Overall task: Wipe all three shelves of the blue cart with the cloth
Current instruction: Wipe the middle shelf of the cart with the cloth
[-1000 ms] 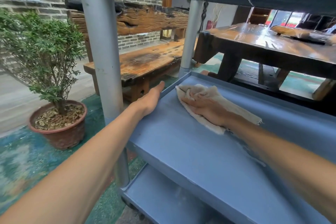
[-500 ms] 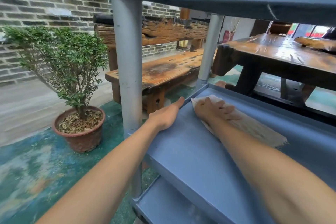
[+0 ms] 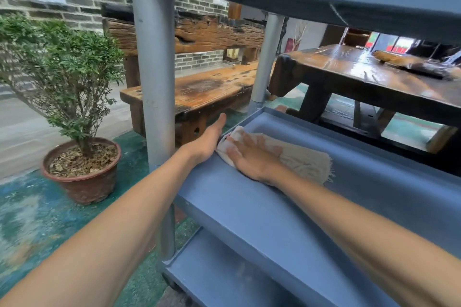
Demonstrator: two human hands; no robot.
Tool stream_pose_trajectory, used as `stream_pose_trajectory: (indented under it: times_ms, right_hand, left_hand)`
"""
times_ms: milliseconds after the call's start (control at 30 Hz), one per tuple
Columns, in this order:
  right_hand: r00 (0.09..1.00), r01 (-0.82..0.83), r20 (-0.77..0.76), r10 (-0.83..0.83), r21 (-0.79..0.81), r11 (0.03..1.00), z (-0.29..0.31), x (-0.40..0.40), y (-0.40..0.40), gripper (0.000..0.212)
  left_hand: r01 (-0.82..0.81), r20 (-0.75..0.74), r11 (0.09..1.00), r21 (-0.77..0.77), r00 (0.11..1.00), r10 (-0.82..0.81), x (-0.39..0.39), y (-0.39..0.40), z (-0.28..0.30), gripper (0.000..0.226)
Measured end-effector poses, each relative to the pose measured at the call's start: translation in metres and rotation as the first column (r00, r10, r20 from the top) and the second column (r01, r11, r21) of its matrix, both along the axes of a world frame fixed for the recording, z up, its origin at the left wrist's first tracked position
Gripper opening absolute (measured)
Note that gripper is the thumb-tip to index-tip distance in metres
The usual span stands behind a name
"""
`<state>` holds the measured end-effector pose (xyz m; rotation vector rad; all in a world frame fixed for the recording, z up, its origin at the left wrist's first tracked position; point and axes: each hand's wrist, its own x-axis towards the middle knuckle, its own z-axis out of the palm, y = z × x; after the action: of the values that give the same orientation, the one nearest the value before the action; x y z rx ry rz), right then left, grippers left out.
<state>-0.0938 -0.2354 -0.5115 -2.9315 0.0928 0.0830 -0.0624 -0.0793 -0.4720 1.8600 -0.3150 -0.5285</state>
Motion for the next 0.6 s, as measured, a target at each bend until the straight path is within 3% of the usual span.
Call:
stream_pose_trajectory:
  times_ms: [133, 333, 433, 533, 600]
  right_hand:
    - [0.987, -0.158, -0.033, 0.158, -0.026, 0.987, 0.004, -0.025, 0.006, 0.051]
    - [0.906, -0.42, -0.073, 0.417, -0.034, 0.907, 0.009, -0.058, 0.002, 0.053]
    - [0.849, -0.528, -0.067, 0.525, -0.042, 0.848, 0.012, -0.071, -0.004, 0.054]
    - [0.809, -0.583, -0.101, 0.579, -0.019, 0.812, 0.018, -0.075, -0.009, 0.05]
    - [0.866, -0.496, 0.009, 0.5, 0.132, 0.858, 0.026, -0.074, 0.004, 0.043]
  left_hand:
    - [0.02, -0.004, 0.999, -0.046, 1.0, -0.02, 0.003, -0.001, -0.004, 0.079]
    - [-0.012, 0.063, 0.996, 0.083, 0.998, 0.007, 0.008, 0.004, -0.014, 0.128]
    - [-0.017, 0.126, 0.988, 0.156, 0.992, -0.002, 0.003, 0.005, -0.011, 0.12]
    - [0.016, 0.073, 1.0, -0.003, 0.997, -0.016, 0.003, 0.003, -0.009, 0.101]
    - [0.018, 0.066, 0.998, -0.065, 0.998, -0.014, 0.003, 0.002, -0.008, 0.096]
